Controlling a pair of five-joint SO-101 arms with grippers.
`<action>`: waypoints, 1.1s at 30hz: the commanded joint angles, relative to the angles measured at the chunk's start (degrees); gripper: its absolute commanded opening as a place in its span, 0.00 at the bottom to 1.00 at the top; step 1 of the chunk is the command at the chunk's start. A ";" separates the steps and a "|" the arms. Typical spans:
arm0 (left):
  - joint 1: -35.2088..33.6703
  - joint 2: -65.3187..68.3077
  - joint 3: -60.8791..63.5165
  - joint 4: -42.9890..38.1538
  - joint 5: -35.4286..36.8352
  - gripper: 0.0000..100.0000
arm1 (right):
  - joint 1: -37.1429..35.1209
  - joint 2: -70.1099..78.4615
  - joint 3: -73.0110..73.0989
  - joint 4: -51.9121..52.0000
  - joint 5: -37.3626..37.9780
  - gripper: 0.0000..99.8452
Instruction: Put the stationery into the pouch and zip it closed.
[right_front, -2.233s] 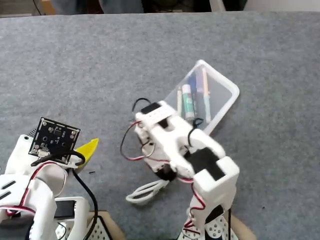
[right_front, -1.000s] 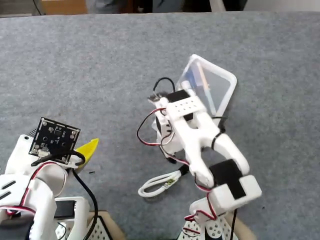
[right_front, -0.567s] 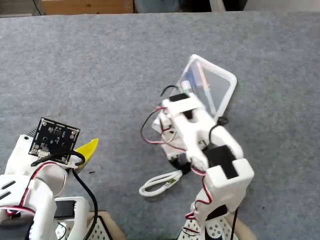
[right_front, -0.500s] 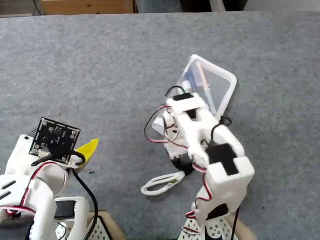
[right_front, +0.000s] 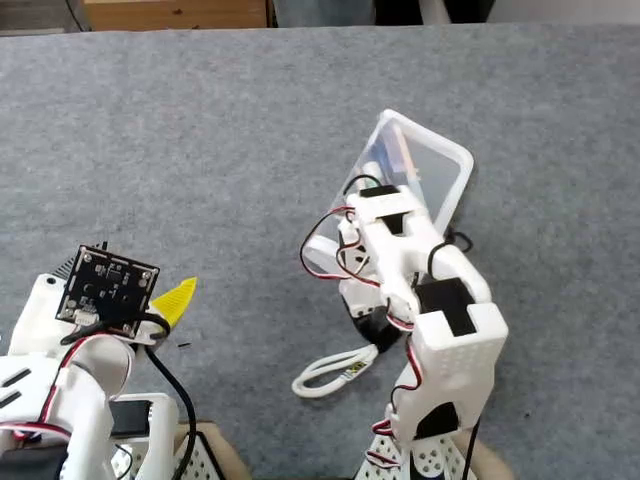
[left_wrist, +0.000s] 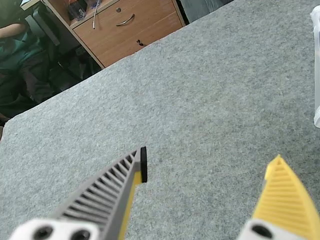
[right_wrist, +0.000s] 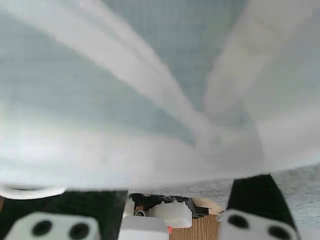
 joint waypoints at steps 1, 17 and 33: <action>0.13 -0.18 -1.89 0.00 -0.35 0.38 | 0.88 1.98 0.31 -1.67 0.79 0.25; 0.13 -0.18 -1.89 0.00 -0.35 0.38 | 1.14 1.80 0.57 -1.93 5.45 0.04; 0.13 -0.18 -1.80 0.00 -0.35 0.38 | 2.46 -20.53 2.68 -0.09 13.27 0.01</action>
